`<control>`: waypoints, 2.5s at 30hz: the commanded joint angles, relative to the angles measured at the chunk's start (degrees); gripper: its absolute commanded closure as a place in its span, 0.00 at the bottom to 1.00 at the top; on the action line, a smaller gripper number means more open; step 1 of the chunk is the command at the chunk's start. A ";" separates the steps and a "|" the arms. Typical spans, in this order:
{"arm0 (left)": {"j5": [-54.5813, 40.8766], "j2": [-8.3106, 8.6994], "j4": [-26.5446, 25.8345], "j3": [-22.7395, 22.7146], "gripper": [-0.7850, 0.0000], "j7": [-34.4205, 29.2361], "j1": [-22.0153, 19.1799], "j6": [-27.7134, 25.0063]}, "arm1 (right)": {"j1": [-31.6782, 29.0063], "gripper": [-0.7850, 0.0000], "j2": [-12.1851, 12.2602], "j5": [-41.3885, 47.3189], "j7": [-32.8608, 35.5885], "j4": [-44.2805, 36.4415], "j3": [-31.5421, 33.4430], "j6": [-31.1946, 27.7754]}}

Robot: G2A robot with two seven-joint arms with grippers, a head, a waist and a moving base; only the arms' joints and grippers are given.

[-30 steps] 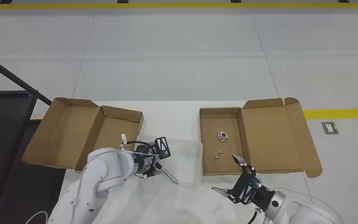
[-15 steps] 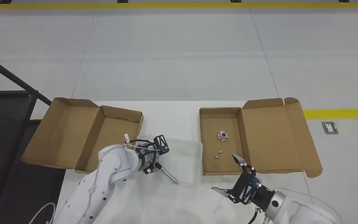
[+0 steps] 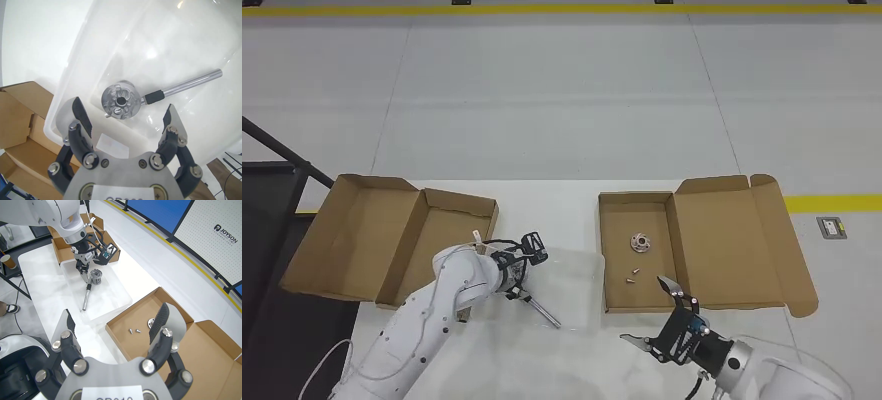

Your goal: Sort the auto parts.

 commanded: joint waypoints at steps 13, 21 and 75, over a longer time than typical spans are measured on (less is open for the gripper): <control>1.14 -1.08 5.54 2.31 0.31 3.69 -2.24 -0.16 | 0.00 0.00 0.00 0.00 -0.01 0.00 0.00 -0.01; 2.36 -1.62 6.74 3.24 0.66 4.89 -2.98 0.80 | 0.00 0.00 0.00 0.00 -0.01 0.00 0.00 -0.01; -7.89 7.29 -6.74 -43.57 1.00 25.60 29.50 3.65 | 0.00 0.00 0.00 0.00 -0.01 0.00 0.00 -0.01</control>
